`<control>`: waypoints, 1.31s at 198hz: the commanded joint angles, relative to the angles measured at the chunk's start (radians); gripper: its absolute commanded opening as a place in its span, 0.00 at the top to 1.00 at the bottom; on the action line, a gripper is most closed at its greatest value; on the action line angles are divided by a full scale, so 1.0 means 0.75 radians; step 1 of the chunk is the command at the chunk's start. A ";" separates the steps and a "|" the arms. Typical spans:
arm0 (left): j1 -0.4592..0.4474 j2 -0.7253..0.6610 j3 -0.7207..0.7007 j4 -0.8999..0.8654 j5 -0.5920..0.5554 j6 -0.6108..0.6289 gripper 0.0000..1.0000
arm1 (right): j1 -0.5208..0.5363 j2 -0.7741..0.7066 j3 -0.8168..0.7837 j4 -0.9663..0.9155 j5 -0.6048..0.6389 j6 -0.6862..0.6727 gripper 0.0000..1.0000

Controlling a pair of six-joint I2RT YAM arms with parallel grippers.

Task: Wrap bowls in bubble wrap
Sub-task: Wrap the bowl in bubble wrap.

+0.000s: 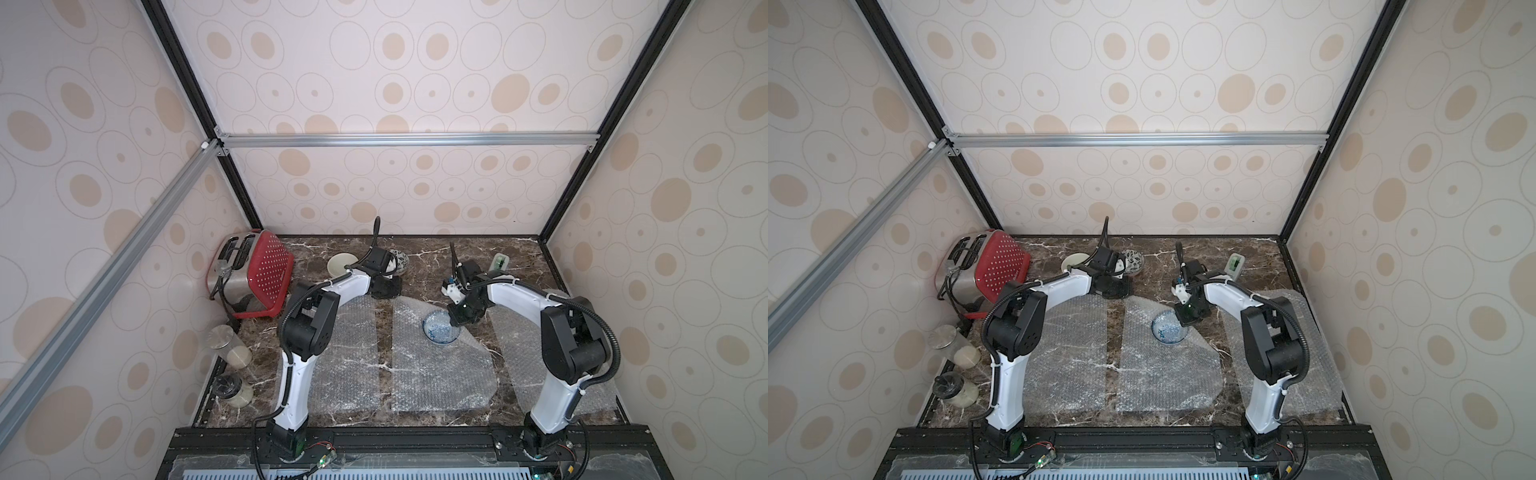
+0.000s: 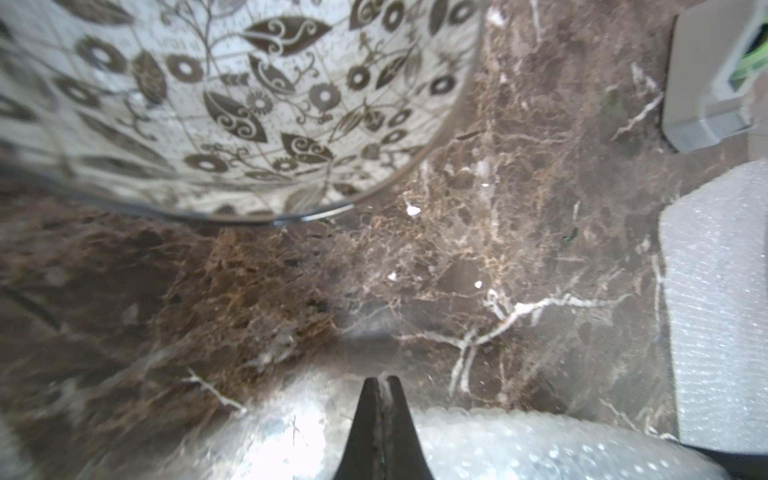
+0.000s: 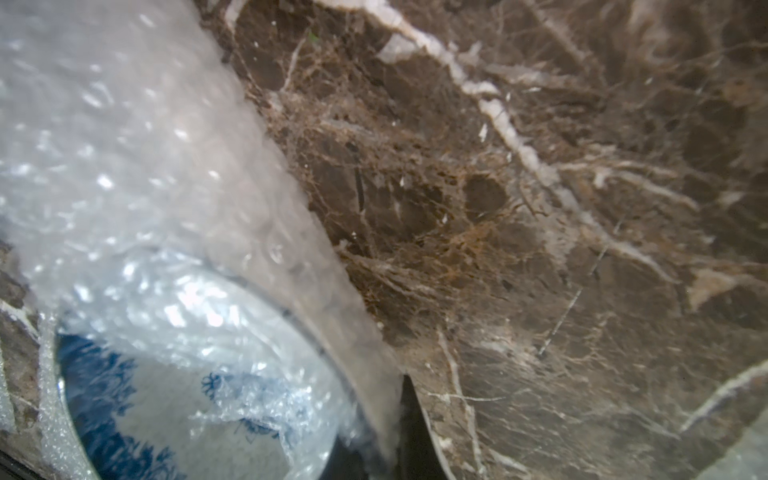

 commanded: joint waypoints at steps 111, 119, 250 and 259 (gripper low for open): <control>-0.180 -0.335 -0.121 -0.142 0.334 -0.101 1.00 | -0.014 0.077 0.070 -0.043 0.125 0.095 0.98; -0.199 -0.340 -0.119 -0.142 0.360 -0.119 1.00 | -0.014 0.082 0.073 -0.043 0.131 0.099 0.98; -0.451 -0.154 -0.061 0.094 0.429 -0.337 1.00 | -0.014 0.100 0.060 -0.006 0.087 0.132 0.98; -0.457 -0.125 -0.042 0.093 0.414 -0.336 1.00 | -0.015 0.095 0.058 -0.006 0.087 0.129 0.98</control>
